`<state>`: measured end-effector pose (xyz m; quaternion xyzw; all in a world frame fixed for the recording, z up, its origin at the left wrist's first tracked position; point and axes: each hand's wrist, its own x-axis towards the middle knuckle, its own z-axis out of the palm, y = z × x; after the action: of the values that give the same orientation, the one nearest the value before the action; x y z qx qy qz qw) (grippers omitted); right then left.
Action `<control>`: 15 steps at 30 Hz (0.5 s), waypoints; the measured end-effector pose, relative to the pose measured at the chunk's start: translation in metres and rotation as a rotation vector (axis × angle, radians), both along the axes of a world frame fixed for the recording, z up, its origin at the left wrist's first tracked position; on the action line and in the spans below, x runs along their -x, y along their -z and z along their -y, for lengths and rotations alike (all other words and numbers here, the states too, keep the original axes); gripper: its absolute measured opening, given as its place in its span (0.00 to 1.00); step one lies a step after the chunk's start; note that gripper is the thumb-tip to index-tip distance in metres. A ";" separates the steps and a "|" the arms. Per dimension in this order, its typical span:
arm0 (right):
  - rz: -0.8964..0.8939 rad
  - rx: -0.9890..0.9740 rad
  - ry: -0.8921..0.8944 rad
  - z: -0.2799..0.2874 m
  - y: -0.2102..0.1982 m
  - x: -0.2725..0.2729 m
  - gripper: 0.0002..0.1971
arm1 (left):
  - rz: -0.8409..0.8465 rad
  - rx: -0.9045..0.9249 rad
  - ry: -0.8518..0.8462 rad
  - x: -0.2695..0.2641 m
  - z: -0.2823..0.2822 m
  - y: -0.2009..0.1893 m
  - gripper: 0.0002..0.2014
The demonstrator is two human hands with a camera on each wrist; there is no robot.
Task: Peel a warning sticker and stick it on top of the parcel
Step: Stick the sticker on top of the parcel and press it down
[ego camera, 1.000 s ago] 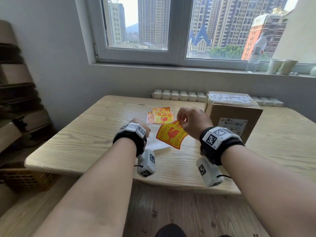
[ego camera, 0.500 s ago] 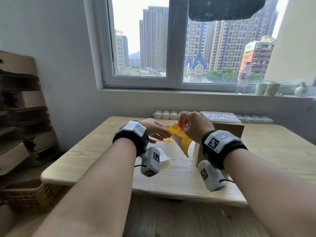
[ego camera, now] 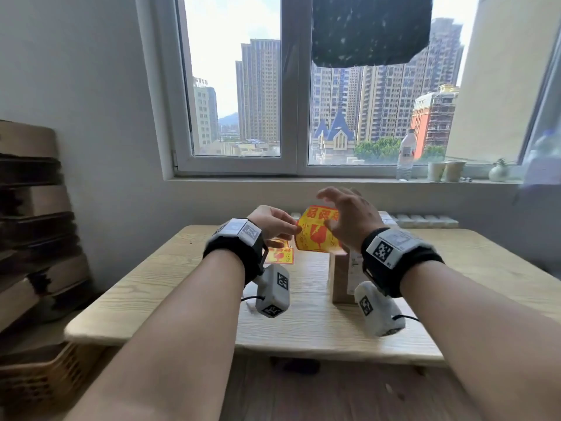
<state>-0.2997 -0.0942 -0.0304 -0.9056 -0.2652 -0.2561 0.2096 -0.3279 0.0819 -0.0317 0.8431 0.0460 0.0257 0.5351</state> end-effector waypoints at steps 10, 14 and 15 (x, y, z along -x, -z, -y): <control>-0.191 -0.412 0.189 0.052 -0.011 -0.022 0.09 | 0.113 0.353 -0.043 -0.026 0.037 -0.021 0.10; -0.183 -0.566 0.272 0.073 -0.011 -0.029 0.09 | 0.105 0.353 -0.019 -0.044 0.060 -0.015 0.09; -0.191 -0.584 0.282 0.078 -0.011 -0.033 0.09 | 0.107 0.357 -0.019 -0.049 0.067 -0.014 0.08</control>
<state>-0.2667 -0.1718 -0.0194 -0.8549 -0.0319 -0.2617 0.4467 -0.2789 0.0152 -0.0178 0.7316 0.0291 0.0671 0.6778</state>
